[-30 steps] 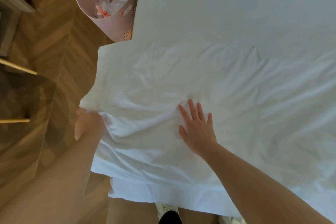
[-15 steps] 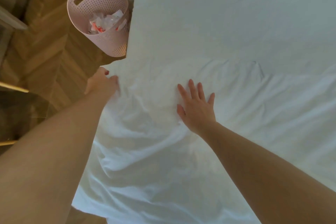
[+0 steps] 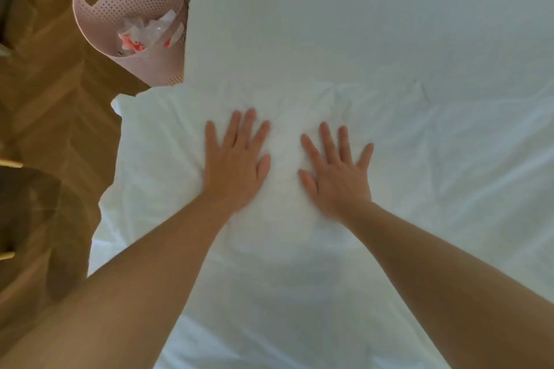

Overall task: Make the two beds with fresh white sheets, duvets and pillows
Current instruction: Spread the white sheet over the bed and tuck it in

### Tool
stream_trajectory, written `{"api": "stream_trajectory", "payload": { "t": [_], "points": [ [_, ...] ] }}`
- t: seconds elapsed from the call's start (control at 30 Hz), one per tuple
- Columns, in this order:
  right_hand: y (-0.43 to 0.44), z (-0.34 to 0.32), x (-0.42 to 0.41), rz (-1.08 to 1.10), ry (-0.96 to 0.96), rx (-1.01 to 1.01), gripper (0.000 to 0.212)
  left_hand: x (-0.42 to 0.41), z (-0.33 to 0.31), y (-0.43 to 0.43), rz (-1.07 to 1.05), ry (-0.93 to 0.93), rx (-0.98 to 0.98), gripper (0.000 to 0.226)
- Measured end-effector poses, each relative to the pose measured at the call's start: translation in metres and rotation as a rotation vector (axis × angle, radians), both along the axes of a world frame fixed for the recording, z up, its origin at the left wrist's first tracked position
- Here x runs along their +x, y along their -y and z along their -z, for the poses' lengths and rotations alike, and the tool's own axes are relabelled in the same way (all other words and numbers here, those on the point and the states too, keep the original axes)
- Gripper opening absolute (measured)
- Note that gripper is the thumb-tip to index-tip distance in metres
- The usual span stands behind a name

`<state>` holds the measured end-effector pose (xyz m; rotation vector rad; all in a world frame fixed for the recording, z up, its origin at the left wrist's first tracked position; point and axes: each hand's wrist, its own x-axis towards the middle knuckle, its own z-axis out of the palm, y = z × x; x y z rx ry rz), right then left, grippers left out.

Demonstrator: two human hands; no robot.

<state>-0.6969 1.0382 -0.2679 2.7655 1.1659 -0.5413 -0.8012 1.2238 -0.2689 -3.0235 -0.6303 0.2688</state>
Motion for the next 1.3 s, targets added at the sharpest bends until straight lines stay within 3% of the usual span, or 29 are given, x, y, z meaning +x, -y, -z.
{"api": "stream_trajectory", "payload": {
  "t": [0.13, 0.23, 0.37, 0.47, 0.53, 0.6, 0.7, 0.8, 0.97, 1.07, 1.2, 1.3],
  "points": [
    [0.038, 0.022, 0.019, 0.128, 0.038, -0.095, 0.065, -0.012, 0.021, -0.035, -0.346, -0.134, 0.105, 0.068],
    [0.068, 0.033, -0.005, 0.194, -0.031, -0.180, 0.068, -0.048, 0.029, -0.012, -0.377, -0.143, 0.078, 0.068],
    [0.078, 0.010, -0.066, 0.111, -0.201, -0.156, 0.078, -0.144, 0.002, 0.053, -0.501, -0.077, -0.114, 0.064],
    [0.069, -0.014, -0.108, -0.012, -0.339, -0.086, 0.083, -0.192, -0.019, 0.090, -0.840, -0.071, -0.304, 0.070],
    [0.058, -0.027, -0.134, -0.101, -0.397, -0.038, 0.081, -0.203, -0.025, 0.091, -1.153, 0.034, -0.482, 0.087],
    [0.045, -0.037, -0.154, -0.203, -0.411, -0.003, 0.080, -0.212, -0.028, 0.080, -1.293, 0.203, -0.646, 0.110],
    [0.023, -0.043, -0.176, -0.280, -0.423, 0.038, 0.079, -0.223, -0.026, 0.052, -1.374, 0.337, -0.809, 0.119],
    [0.000, -0.037, -0.186, -0.246, -0.425, 0.036, 0.088, -0.222, -0.025, 0.028, -1.410, 0.372, -1.017, 0.106],
    [-0.020, -0.001, -0.183, -0.184, -0.364, -0.063, 0.099, -0.217, -0.002, 0.001, -1.317, 0.128, -1.193, 0.112],
    [-0.025, 0.020, -0.181, -0.188, -0.308, -0.082, 0.099, -0.214, 0.018, -0.010, -1.265, 0.061, -1.167, 0.108],
    [-0.024, 0.032, -0.183, -0.198, -0.335, -0.135, 0.099, -0.207, 0.010, -0.003, -1.249, -0.029, -1.183, 0.067],
    [-0.026, 0.028, -0.179, -0.191, -0.404, -0.170, 0.099, -0.196, -0.006, 0.001, -1.279, 0.003, -1.056, 0.069]
  ]
}}
